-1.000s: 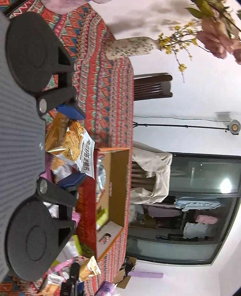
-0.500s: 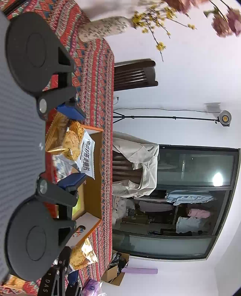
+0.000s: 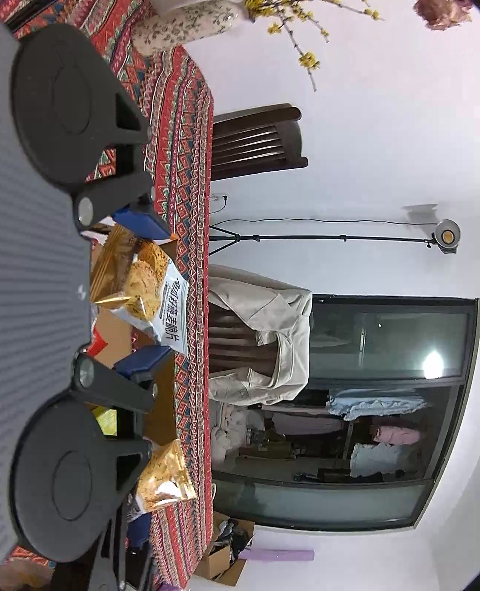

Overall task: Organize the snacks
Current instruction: 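Carry both cracker packets into the box and open both tools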

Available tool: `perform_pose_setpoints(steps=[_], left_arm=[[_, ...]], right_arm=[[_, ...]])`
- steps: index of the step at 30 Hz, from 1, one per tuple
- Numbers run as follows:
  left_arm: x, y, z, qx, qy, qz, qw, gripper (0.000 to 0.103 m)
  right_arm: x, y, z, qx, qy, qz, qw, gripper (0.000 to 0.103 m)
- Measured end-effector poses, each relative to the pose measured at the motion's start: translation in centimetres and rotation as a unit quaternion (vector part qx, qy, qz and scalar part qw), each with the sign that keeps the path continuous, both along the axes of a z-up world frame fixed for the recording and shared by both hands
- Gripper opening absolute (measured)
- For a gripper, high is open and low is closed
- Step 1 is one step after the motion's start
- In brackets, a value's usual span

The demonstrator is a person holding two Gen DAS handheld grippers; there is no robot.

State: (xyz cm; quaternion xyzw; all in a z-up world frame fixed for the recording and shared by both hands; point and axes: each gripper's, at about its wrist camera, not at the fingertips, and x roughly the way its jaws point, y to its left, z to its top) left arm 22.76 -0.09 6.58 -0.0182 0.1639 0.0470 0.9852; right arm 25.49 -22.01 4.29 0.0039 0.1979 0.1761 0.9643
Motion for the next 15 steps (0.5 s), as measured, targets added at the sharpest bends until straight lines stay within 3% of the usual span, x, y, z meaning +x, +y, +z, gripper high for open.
perform_pose_setpoints(steps=[9, 11, 13, 14, 15], left_arm=[[2.4, 1.0, -3.2, 0.004, 0.014, -0.003, 0.9999, 0.066], [2.4, 1.3, -3.4, 0.0, 0.014, -0.007, 0.9999, 0.08], [2.0, 1.5, -3.5, -0.002, 0.008, -0.009, 0.9999, 0.095], [1.8, 1.5, -3.5, -0.001, 0.003, -0.005, 1.0, 0.101], [1.6, 1.5, -3.4, 0.0, -0.001, -0.003, 1.0, 0.102]], right_arm=[[3.2, -0.1, -3.5, 0.01, 0.03, 0.012, 0.999, 0.046], [2.9, 0.1, -3.8, 0.006, 0.03, 0.012, 0.999, 0.048], [2.8, 0.0, -3.9, 0.003, 0.031, 0.01, 0.999, 0.072], [2.8, -0.2, -3.9, 0.004, 0.028, 0.006, 1.0, 0.08], [2.8, -0.3, -3.9, 0.005, 0.027, 0.004, 1.0, 0.089]])
